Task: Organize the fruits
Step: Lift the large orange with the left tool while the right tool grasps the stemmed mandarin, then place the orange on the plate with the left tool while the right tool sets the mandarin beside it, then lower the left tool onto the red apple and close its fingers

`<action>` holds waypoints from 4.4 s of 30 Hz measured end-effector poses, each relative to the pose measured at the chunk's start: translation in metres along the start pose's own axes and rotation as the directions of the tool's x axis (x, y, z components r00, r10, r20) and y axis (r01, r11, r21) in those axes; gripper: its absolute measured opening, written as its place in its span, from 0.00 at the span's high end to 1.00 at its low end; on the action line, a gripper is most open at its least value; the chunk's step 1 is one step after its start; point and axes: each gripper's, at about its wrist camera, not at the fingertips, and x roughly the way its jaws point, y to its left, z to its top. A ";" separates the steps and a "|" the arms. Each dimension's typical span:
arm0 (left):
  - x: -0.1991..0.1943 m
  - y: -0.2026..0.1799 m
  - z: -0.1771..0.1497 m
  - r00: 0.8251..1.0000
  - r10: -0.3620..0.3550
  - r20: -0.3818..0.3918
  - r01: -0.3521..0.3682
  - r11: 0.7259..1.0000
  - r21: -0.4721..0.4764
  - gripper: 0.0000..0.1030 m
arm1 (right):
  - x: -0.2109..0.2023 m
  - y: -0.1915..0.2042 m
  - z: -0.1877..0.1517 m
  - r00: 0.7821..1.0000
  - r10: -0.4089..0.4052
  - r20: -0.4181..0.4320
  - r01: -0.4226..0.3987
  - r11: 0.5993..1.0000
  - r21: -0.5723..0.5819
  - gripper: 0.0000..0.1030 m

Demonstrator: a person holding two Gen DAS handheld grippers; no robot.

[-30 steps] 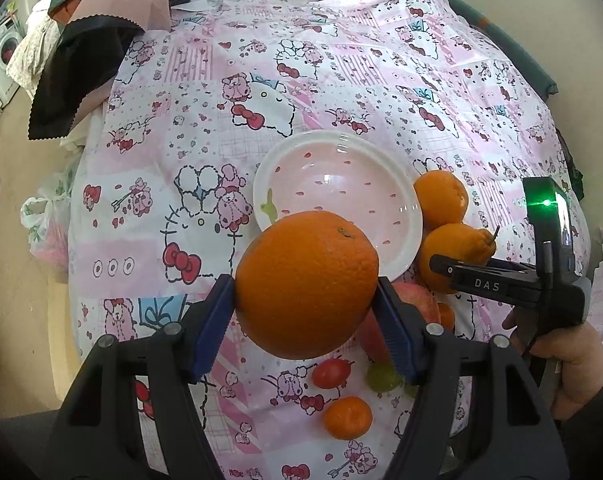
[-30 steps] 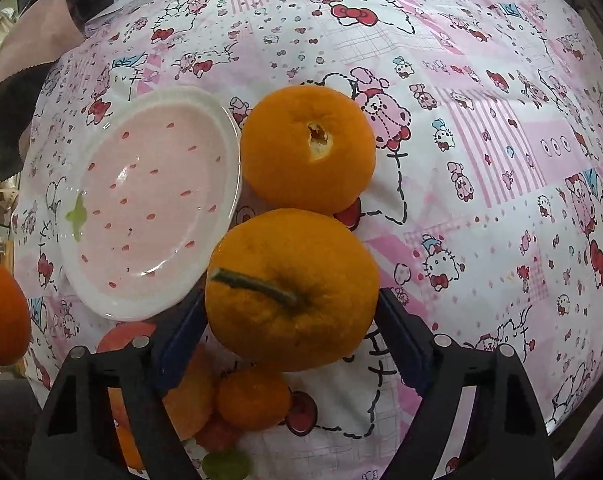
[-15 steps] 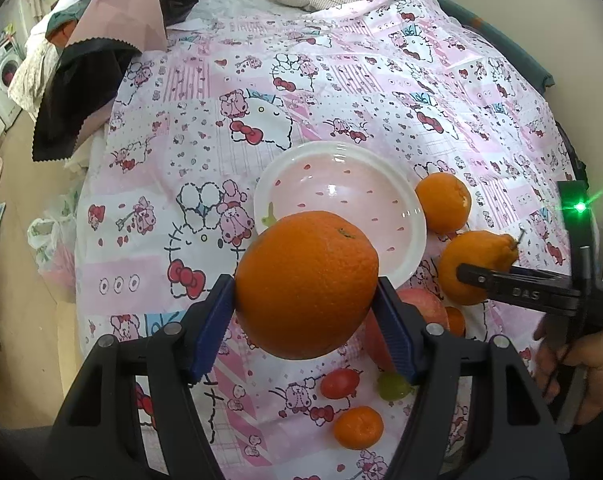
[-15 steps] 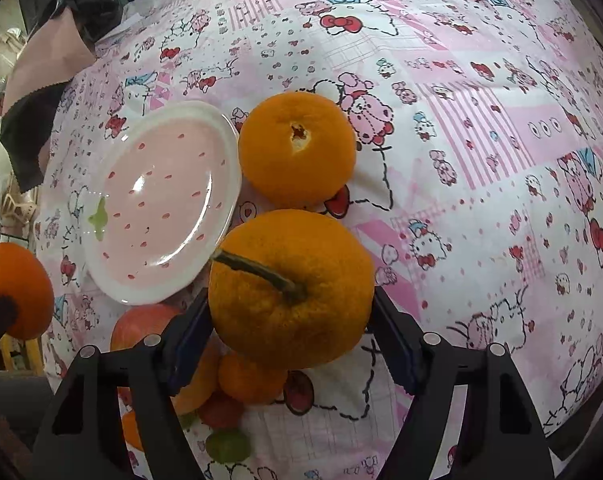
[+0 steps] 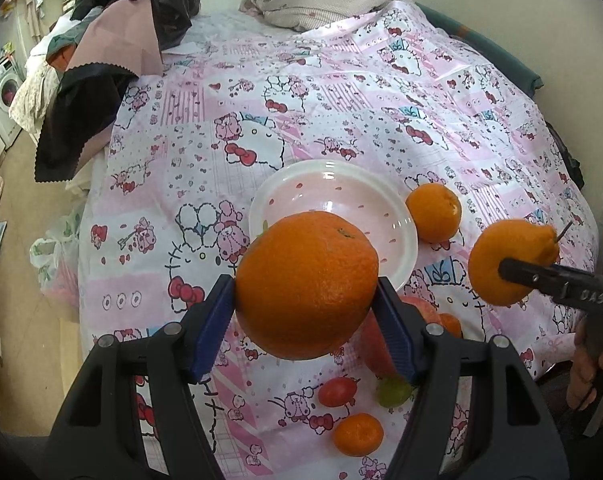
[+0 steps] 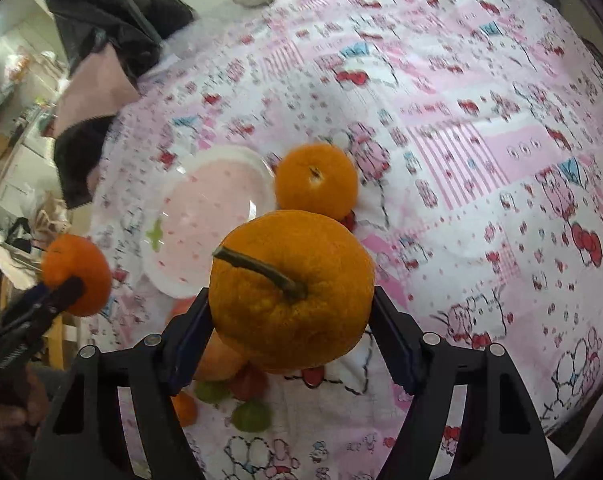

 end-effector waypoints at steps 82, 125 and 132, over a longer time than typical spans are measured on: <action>0.124 -0.006 0.074 0.998 0.036 -0.052 -0.029 0.991 0.129 0.23 | 0.126 0.054 0.105 0.984 0.127 -0.122 -0.137 0.988 -0.072 0.19; -0.024 -0.016 -0.006 0.995 0.034 0.092 -0.030 0.999 -0.038 0.17 | -0.048 0.000 -0.005 0.991 0.080 0.109 -0.095 0.986 0.140 0.17; -0.009 -0.044 -0.019 1.000 0.018 -0.025 -0.018 0.999 -0.026 0.17 | -0.047 -0.011 -0.017 0.995 0.075 0.071 -0.084 0.986 0.143 0.17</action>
